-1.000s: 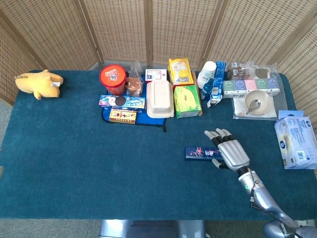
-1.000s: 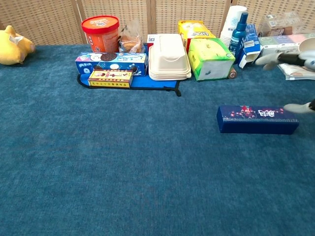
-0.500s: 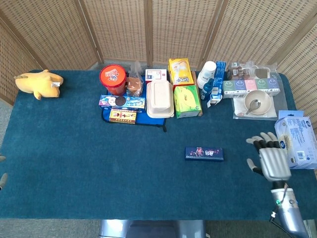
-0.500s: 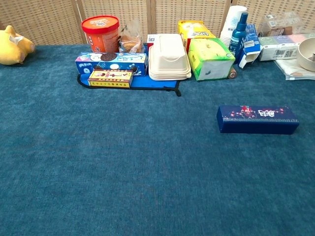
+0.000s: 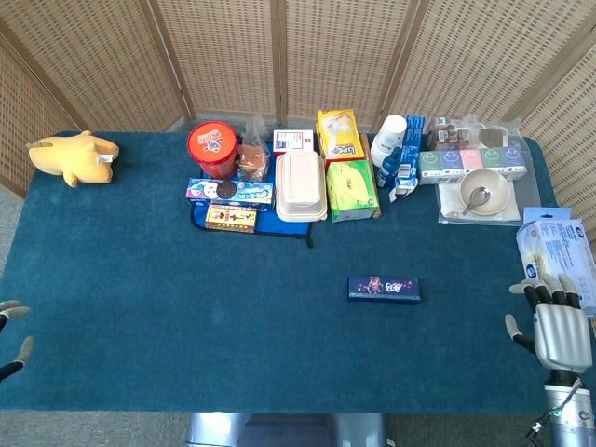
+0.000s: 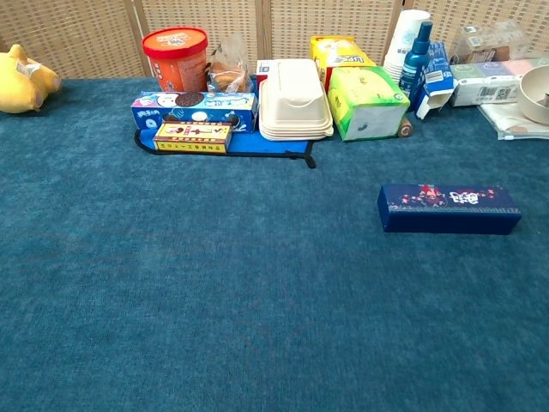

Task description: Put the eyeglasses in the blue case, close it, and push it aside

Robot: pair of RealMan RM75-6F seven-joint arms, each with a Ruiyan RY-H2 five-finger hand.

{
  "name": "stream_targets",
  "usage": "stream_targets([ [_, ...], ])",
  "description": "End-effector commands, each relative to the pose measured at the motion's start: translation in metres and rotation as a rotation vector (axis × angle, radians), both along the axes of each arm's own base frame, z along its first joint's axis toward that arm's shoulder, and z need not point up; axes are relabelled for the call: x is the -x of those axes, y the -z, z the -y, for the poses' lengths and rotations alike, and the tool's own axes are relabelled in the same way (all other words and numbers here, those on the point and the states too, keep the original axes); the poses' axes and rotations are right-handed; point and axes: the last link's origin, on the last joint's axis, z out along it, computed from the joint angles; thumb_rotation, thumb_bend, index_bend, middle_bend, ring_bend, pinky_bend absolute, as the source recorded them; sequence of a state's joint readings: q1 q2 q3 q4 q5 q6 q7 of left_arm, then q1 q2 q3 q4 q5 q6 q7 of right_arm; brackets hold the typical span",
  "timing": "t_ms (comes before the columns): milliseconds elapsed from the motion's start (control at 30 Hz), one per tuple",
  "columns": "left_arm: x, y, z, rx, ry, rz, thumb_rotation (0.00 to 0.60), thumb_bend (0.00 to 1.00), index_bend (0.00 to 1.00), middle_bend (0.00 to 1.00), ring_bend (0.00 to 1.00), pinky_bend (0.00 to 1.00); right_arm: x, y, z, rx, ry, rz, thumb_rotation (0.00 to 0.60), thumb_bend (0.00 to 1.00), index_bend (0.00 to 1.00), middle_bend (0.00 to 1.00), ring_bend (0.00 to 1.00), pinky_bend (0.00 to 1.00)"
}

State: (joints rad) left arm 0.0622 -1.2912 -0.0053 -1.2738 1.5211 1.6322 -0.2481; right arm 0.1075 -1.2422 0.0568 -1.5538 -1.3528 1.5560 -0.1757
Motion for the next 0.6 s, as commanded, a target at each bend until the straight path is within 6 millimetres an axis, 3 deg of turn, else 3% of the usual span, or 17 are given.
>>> stream_targets([
  [33,-0.001,-0.003,0.002,-0.001,-0.007,-0.006,0.598,0.34,0.32,0.29,0.27,0.17,0.001,-0.001,-0.005,0.006,0.002,0.006,0.6,0.33,0.37,0.32,0.18,0.14],
  [600,-0.003,-0.005,0.007,0.001,-0.028,0.012,0.597,0.34,0.32,0.29,0.27,0.17,-0.001,0.002,-0.02,-0.062,-0.029,0.025,0.6,0.33,0.37,0.32,0.18,0.12],
])
